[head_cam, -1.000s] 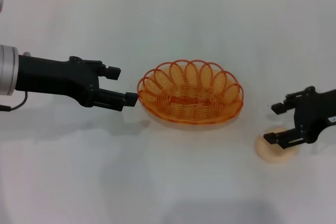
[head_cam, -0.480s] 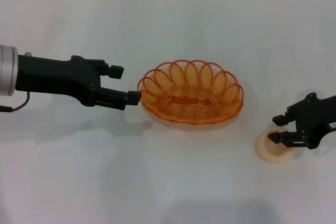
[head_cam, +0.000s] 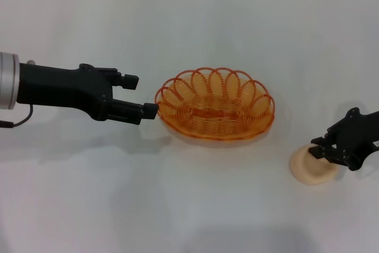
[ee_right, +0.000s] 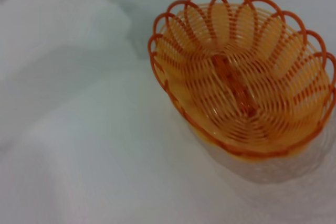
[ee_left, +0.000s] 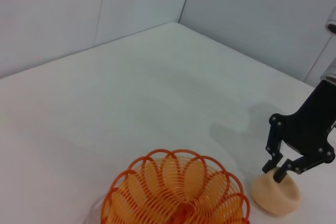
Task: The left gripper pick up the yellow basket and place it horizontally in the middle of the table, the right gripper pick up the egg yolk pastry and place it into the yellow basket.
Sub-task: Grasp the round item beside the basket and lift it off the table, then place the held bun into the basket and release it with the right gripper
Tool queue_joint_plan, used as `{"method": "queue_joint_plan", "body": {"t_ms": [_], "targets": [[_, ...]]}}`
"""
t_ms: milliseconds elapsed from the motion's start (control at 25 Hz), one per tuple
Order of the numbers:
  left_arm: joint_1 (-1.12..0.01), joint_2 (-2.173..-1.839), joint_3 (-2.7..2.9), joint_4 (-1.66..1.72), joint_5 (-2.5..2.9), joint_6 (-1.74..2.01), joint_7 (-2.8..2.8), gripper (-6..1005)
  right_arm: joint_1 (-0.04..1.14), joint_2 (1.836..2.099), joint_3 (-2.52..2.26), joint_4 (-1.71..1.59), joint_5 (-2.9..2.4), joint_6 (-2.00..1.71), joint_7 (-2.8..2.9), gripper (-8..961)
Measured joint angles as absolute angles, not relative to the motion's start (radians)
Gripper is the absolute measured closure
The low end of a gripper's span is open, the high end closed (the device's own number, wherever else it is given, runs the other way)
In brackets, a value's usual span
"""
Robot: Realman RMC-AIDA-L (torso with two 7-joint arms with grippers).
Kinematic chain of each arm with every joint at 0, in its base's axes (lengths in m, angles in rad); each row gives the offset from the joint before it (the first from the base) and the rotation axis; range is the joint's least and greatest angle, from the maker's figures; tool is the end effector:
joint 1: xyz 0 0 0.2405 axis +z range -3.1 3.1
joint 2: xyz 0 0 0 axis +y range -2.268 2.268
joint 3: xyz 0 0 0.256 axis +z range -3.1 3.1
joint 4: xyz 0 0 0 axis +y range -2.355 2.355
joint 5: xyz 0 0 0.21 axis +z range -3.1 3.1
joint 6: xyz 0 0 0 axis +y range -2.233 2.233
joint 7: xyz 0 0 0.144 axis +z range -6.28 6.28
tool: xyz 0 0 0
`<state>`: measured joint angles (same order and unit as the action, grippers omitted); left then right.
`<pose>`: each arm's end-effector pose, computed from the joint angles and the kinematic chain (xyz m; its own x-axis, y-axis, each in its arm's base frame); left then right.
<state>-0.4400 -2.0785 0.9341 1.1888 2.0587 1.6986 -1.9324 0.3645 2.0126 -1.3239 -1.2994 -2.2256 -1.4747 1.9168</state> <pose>-0.2191 0.3219 0.0419 0.8281 0.4805 0.2886 0.5218 -0.8489 -0.0841 0.2363 0.3194 0.0122 0.9380 -0.3359 0.0855 -0.3086 -0.9217 -0.2349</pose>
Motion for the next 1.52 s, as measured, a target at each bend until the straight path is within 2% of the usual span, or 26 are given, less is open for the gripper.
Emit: {"method": "queue_joint_plan", "body": {"t_ms": [160,560,880,1520], "targets": [[-0.438,-2.078,0.934,1.188,2.058,1.698,-1.932,109,0.366,2.013,-1.324,-1.298,-2.234,-1.474,1.923,829],[-0.423,-2.071,0.933,1.187,2.046,1.701,-1.924,109,0.354,2.013,-1.332,-1.397,-2.176,-1.535,1.94,912],[-0.392,-2.063,0.919,1.187,2.053,1.701,-1.897,109,0.345,2.014,-1.348,-1.521,-2.09,-1.513,1.998,917],[-0.38,-2.065,0.919,1.188,2.048,1.714,-1.883,110,0.509,2.02,-1.567,-1.394,-2.094,-1.177,2.019,922]]}}
